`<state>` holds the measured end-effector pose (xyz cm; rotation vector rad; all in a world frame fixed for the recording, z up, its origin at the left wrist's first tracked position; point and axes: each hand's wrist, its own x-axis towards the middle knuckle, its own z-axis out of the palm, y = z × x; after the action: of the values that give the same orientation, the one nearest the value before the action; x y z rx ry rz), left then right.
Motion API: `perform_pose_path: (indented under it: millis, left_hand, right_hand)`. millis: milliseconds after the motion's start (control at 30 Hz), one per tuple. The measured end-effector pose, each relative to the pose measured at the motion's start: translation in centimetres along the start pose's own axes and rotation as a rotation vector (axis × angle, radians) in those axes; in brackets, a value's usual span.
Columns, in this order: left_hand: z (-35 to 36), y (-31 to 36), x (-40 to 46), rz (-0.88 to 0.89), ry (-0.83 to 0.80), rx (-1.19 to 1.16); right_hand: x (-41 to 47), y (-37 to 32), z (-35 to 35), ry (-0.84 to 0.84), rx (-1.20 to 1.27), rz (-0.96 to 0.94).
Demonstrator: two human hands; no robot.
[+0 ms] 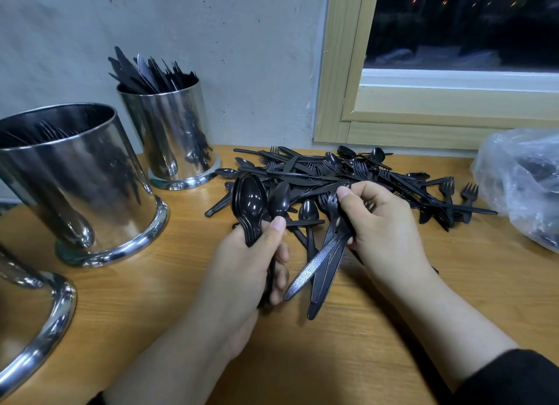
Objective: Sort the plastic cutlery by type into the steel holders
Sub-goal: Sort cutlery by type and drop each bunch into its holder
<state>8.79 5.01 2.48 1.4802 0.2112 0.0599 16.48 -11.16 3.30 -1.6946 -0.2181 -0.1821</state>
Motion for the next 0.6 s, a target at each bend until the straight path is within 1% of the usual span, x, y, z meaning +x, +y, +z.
perform_pose_path:
  millis: [100,267,400,500,600]
  left_hand:
    - [0.07,-0.09,0.01,-0.052,-0.018,-0.069]
    - [0.1,-0.19,-0.06,-0.057,-0.058,-0.093]
    - [0.04,0.07,0.04,-0.093,-0.073,-0.153]
    - [-0.06,0.26,-0.12,-0.073,-0.124,-0.094]
    - [0.2,0.05,0.32,-0.081,-0.093,-0.049]
  right_hand:
    - [-0.06,-0.11,0.1,-0.03,0.014,0.006]
    - [-0.22,-0.02,0.23,-0.095,0.04,0.015]
    - [-0.2,0.13,0.13,-0.103,0.037,0.017]
    - [-0.19,0.11,0.13,-0.097,0.028,-0.006]
    - [-0.36,-0.01,0.17,-0.079,0.005,-0.042]
